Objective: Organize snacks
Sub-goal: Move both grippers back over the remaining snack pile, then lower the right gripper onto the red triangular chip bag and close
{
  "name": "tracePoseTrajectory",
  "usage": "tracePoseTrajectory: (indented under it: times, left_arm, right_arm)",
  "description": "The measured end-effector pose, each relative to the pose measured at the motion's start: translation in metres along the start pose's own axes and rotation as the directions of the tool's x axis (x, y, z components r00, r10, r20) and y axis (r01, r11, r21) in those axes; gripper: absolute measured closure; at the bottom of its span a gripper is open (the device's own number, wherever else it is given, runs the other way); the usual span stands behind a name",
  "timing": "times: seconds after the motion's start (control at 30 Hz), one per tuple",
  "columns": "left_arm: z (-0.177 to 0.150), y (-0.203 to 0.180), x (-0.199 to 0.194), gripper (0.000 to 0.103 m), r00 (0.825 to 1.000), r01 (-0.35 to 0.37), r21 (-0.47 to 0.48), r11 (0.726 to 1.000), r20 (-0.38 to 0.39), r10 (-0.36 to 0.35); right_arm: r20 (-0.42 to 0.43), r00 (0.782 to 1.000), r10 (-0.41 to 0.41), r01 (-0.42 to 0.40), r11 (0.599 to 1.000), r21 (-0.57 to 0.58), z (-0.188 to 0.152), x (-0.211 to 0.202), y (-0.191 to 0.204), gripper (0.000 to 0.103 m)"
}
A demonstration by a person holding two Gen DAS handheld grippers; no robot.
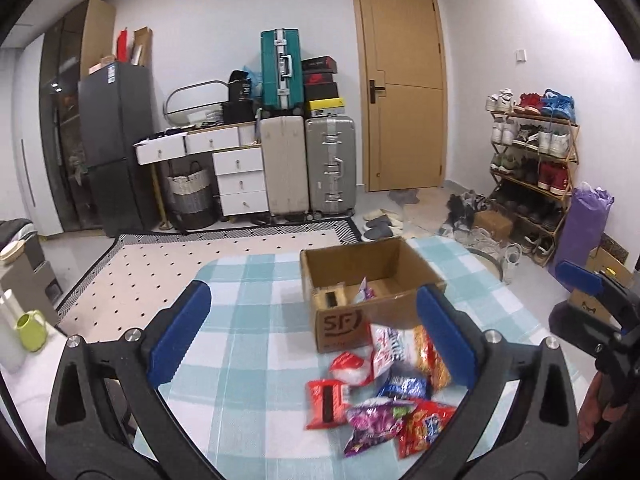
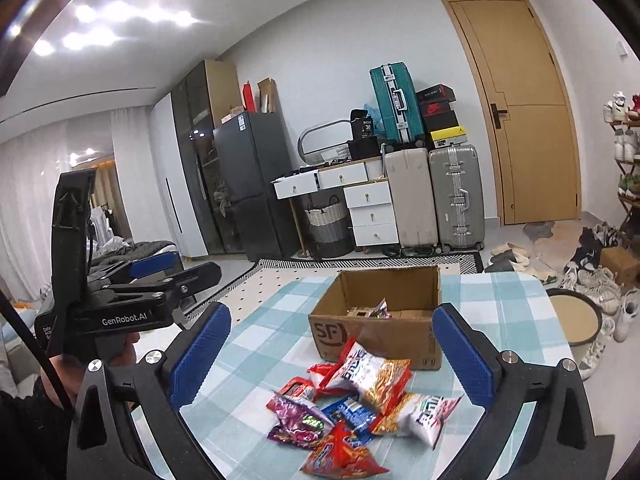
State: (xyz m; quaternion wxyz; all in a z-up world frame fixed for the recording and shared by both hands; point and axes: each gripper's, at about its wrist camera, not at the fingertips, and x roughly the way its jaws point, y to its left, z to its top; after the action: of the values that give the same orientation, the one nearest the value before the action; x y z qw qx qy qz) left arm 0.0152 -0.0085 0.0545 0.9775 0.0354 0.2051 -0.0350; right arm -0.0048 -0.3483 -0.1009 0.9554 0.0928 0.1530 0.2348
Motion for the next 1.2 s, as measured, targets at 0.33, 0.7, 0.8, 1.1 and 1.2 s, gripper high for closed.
tracePoseTrajectory:
  times: [0.33, 0.7, 0.8, 1.1, 1.2]
  left_arm:
    - [-0.039, 0.019, -0.01, 0.001, 0.997, -0.018, -0.088, 0.996, -0.079, 0.011]
    - [-0.09, 0.035, 0.025, 0.001, 0.986, -0.018, -0.127, 0.992, -0.167, -0.004]
    - [-0.106, 0.037, 0.034, 0.001, 0.984, -0.035, -0.135, 0.99, -0.18, 0.01]
    - [-0.146, 0.031, 0.077, 0.001, 0.961, 0.012, -0.13, 0.991, -0.271, -0.047]
    - [-0.152, 0.03, 0.087, 0.001, 0.956, 0.018, -0.134, 0.991, -0.289, -0.057]
  right_arm:
    - [-0.017, 1.0, 0.005, -0.004, 0.999, 0.033, -0.043, -0.008, 0.006, 0.001]
    - [-0.093, 0.996, 0.012, -0.006, 0.998, 0.057, -0.079, 0.004, 0.003, 0.001]
    - [-0.137, 0.991, 0.009, -0.002, 0.999, 0.055, -0.09, 0.015, 0.002, 0.001]
    - [-0.277, 0.961, 0.004, 0.014, 0.998, 0.064, -0.117, 0.054, -0.006, 0.001]
    - [-0.319, 0.948, -0.004, 0.028, 0.997, 0.069, -0.125, 0.067, -0.01, 0.001]
